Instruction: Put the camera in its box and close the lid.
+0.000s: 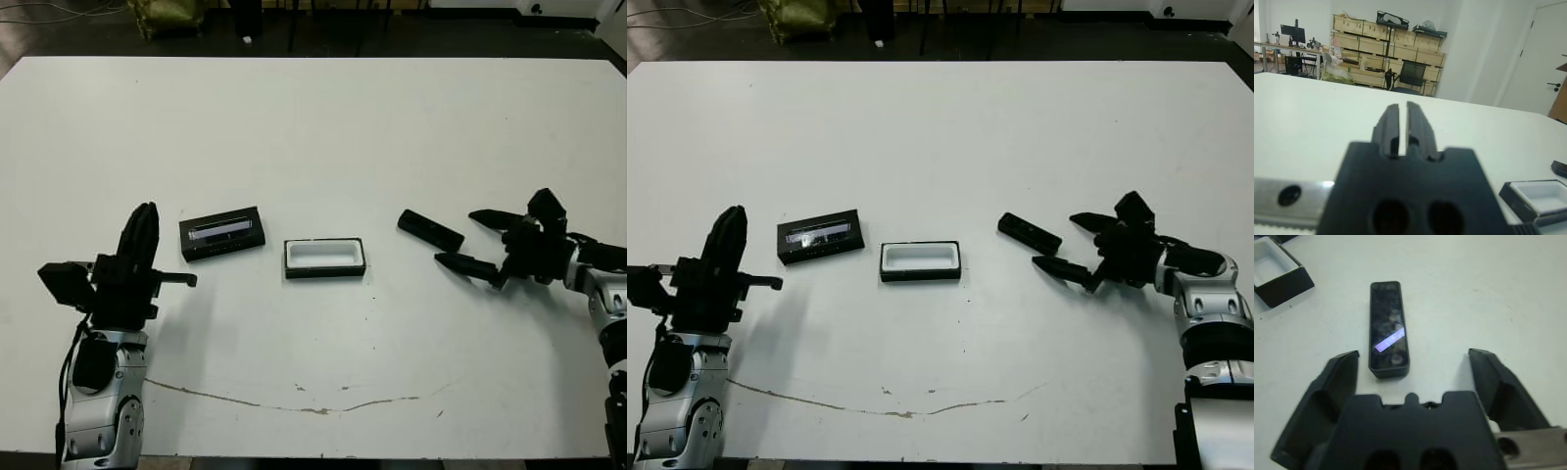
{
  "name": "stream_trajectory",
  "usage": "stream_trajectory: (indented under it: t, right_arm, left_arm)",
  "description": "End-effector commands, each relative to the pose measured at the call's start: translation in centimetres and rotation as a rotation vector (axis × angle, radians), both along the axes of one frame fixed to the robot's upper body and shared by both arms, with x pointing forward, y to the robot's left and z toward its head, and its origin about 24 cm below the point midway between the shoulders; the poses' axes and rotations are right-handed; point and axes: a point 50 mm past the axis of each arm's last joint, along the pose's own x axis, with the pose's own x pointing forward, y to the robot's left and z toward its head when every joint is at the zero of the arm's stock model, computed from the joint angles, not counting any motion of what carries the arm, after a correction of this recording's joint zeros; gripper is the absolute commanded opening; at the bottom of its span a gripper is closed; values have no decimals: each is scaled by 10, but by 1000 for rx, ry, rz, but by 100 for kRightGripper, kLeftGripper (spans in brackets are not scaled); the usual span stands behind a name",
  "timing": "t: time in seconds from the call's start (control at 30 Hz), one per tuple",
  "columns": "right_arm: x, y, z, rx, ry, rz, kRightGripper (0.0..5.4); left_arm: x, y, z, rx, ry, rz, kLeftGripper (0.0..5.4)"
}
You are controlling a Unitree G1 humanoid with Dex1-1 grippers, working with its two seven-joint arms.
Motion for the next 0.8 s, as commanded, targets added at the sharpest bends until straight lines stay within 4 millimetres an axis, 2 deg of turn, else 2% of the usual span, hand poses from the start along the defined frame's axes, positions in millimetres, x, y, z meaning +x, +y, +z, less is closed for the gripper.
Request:
stream_trajectory:
  t: [0.03,0.3,0.47,0.57,0.63,0.8]
  right_arm:
    - [-8,2,-19,-60,50,5,392]
    - [-10,7,-16,-114,20,72,222]
    - [-11,8,-19,-96,33,64,111]
    - [-10,7,-19,-146,21,54,53]
    - [-10,7,-18,-168,19,46,32]
    - [-10,8,-13,-193,3,68,30]
  left_arm:
    - [-2,4,-7,0,42,12,0]
    - [-3,3,-6,10,39,20,0]
    - [-3,3,-6,3,33,14,0]
    - [-2,3,-7,0,38,16,0]
    - [-2,4,-7,5,40,17,0]
    - [-3,3,-6,7,42,20,0]
